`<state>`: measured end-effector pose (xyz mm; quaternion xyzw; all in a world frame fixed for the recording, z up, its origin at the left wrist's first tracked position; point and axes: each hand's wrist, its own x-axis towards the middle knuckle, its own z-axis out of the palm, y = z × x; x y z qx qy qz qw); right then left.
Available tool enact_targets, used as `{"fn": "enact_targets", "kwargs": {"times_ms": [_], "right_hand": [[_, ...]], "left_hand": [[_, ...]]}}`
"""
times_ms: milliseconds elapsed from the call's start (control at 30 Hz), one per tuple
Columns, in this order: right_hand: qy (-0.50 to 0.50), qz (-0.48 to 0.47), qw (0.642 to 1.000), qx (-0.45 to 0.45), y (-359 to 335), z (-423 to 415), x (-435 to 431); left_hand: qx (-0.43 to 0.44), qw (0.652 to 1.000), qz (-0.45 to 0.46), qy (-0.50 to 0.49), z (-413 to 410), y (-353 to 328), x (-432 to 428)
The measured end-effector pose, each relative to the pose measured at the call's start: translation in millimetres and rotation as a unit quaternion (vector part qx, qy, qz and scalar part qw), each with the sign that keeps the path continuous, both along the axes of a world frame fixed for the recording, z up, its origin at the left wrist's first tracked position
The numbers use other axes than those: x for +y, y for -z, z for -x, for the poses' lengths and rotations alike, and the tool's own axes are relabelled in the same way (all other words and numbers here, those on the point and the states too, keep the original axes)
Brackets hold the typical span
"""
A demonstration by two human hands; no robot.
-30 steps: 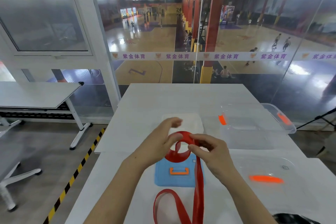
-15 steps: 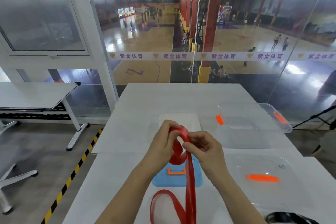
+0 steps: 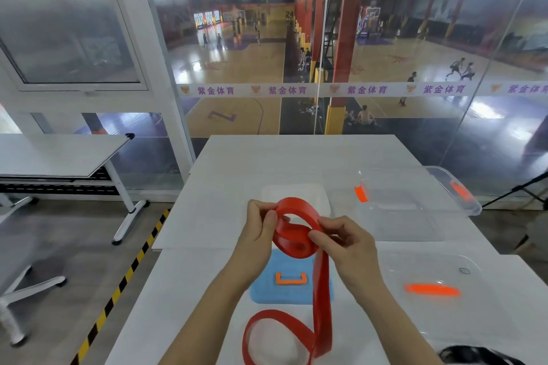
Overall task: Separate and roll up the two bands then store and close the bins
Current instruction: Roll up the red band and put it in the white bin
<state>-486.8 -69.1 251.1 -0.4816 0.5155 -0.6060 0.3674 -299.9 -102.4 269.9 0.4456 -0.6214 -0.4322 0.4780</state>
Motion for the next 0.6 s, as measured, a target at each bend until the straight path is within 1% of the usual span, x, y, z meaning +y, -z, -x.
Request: {"fn": "enact_targets", "kwargs": {"times_ms": [67,167,233,300,367,467,600], "right_hand": [[-0.006,0.001,0.999,0.042,-3,6,-1],[-0.022,0.018,0.994,0.110,-7,9,1],[-0.033,0.025,0.992,0.116,-9,6,3],[-0.037,0.022,0.994,0.102,-10,2,3],[-0.048,0.017,0.993,0.102,-10,2,2],[-0.094,0.010,0.986,0.137,-7,5,3],[-0.132,-0.019,0.987,0.093,-3,9,3]], "left_hand": [[-0.074,0.996,0.023,0.047,-10,-1,-5],[-0.214,0.968,0.059,0.118,-9,-10,-7],[-0.263,0.954,0.072,0.121,-3,-11,-7],[-0.256,0.957,0.090,0.102,2,-8,-6],[-0.213,0.967,0.111,0.089,6,-5,-3],[-0.141,0.982,0.113,0.059,9,-6,-1],[-0.086,0.991,0.096,0.028,10,-5,-3]]}}
